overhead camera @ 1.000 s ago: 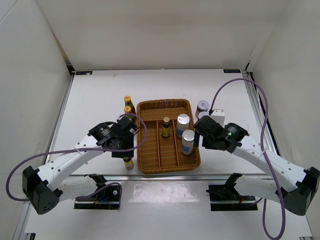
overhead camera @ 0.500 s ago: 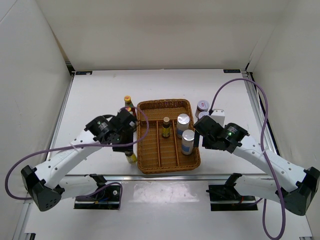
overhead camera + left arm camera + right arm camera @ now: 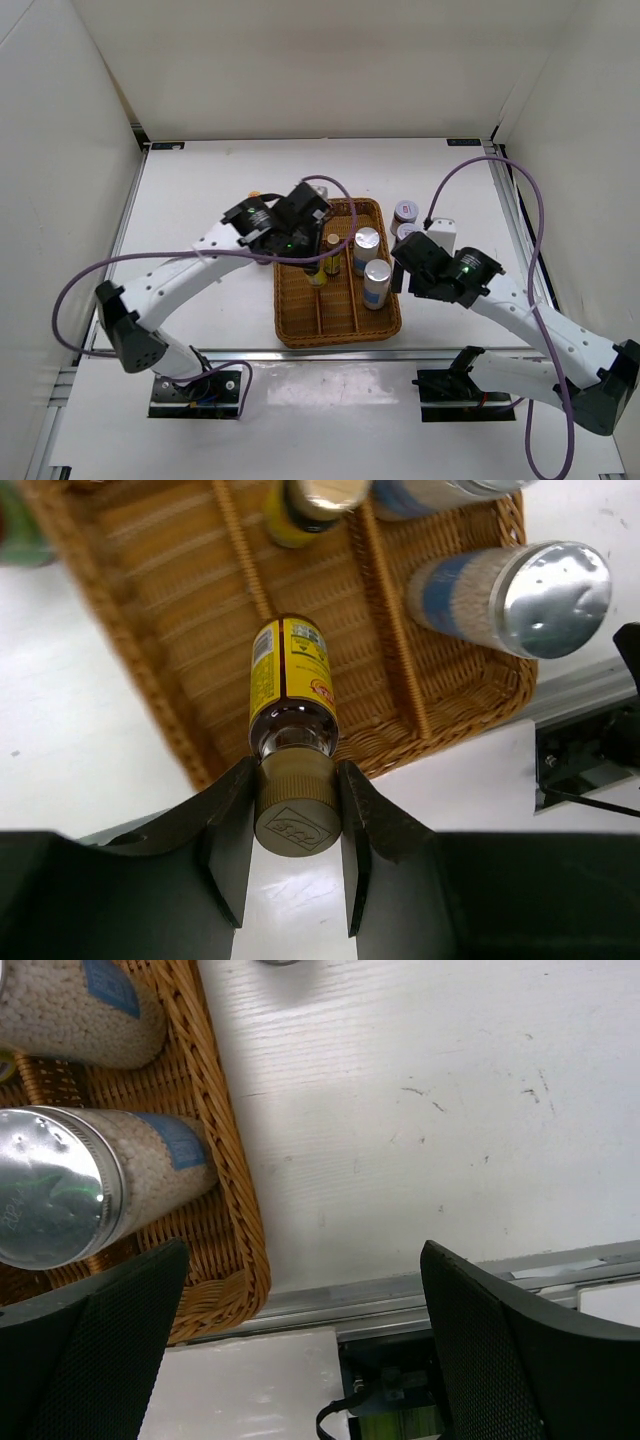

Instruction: Organize the condiment bottles

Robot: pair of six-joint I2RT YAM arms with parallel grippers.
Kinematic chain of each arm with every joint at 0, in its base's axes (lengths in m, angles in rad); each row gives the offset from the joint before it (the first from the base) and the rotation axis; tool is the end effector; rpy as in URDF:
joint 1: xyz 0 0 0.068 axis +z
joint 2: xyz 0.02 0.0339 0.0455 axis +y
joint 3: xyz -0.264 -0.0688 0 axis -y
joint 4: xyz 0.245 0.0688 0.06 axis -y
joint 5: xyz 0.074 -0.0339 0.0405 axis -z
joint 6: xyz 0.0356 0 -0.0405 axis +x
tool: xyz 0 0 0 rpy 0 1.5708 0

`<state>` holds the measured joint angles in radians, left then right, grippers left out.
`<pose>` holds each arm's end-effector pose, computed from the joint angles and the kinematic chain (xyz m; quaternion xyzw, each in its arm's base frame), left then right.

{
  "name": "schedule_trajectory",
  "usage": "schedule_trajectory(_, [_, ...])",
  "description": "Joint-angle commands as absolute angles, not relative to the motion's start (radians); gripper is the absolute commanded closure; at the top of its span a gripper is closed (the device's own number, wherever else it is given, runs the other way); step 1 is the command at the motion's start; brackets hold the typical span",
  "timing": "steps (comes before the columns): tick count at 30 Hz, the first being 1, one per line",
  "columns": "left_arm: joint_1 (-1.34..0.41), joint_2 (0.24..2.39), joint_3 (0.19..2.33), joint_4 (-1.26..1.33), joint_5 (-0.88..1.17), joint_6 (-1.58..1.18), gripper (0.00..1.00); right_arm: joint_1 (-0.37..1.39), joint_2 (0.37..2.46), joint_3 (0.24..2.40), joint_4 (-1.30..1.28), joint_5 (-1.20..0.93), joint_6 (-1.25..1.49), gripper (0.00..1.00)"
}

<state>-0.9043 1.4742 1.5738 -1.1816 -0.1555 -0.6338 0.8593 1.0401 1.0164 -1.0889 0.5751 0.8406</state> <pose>0.1797 -0.2195 0.3639 0.1118 0.9611 -0.1136 0.2258 0.1313 0.1227 0.3022 0.0557 0.9344 -0.0187 0.3512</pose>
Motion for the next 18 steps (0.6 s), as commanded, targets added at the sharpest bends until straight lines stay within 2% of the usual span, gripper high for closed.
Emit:
schedule_trajectory(1, [-0.943, 1.506, 1.637, -1.097, -0.13, -0.62, 0.89, 0.857, 0.985, 1.028, -1.135, 0.643, 0.874, 0.0])
schedule_trajectory(10, [-0.988, 1.646, 1.625, -1.035, -0.12, -0.601, 0.89, 0.857, 0.956, 1.019, -1.166, 0.653, 0.893, 0.0])
schedule_trajectory(18, [-0.988, 1.709, 1.603, -1.012, -0.12, -0.601, 0.75, 0.857, 0.956, 1.019, -1.166, 0.663, 0.902, 0.0])
